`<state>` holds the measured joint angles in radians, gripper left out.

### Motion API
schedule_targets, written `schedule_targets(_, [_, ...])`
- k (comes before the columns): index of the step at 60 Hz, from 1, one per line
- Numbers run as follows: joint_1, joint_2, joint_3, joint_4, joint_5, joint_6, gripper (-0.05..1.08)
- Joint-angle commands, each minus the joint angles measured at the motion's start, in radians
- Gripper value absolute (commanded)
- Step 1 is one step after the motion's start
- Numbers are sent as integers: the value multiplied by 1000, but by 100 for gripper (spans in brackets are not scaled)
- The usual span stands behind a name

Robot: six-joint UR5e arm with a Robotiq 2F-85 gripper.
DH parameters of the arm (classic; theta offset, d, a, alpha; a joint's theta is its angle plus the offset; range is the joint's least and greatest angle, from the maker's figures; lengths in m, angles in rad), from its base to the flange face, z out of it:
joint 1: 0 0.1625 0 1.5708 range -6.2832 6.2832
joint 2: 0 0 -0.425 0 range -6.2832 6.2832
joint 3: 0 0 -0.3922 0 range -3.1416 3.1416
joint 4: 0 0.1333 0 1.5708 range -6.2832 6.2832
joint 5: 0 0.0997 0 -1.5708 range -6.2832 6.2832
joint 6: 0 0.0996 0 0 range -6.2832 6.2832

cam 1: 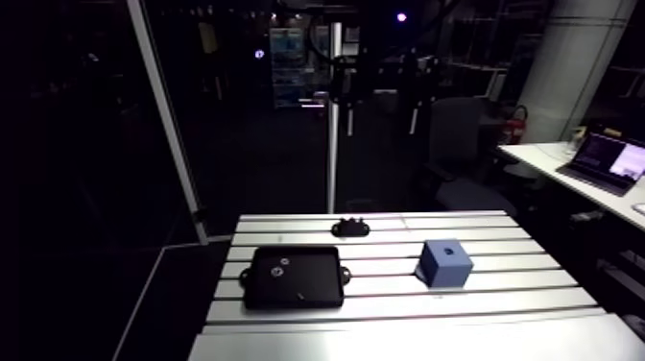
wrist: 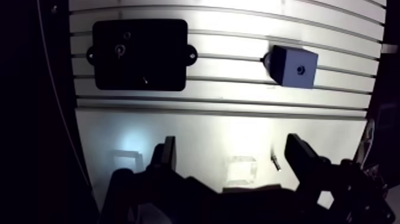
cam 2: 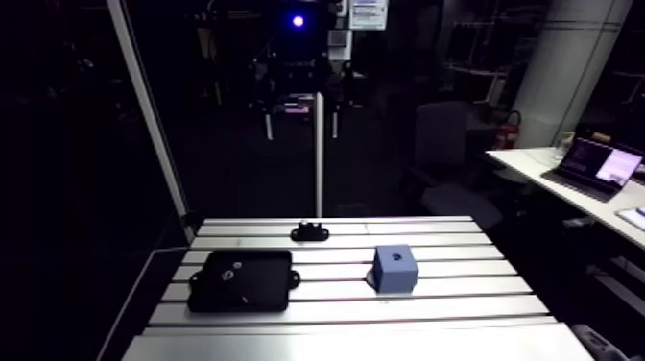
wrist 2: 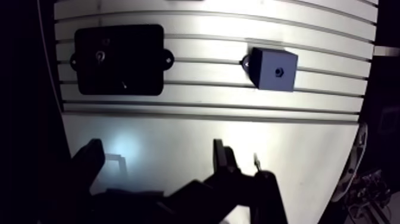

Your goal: Pick up the M10 bolt and insert it into the hex recess until seated.

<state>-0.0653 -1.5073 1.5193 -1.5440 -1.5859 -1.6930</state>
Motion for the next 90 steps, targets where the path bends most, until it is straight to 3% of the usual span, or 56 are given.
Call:
schedule_targets(1, [1,17,60,-139,1,-18,1])
schedule_targets(27, [13,115,133,-419,13,-49,1])
schedule_targets(90, [13,330,135,-642,14,0,5])
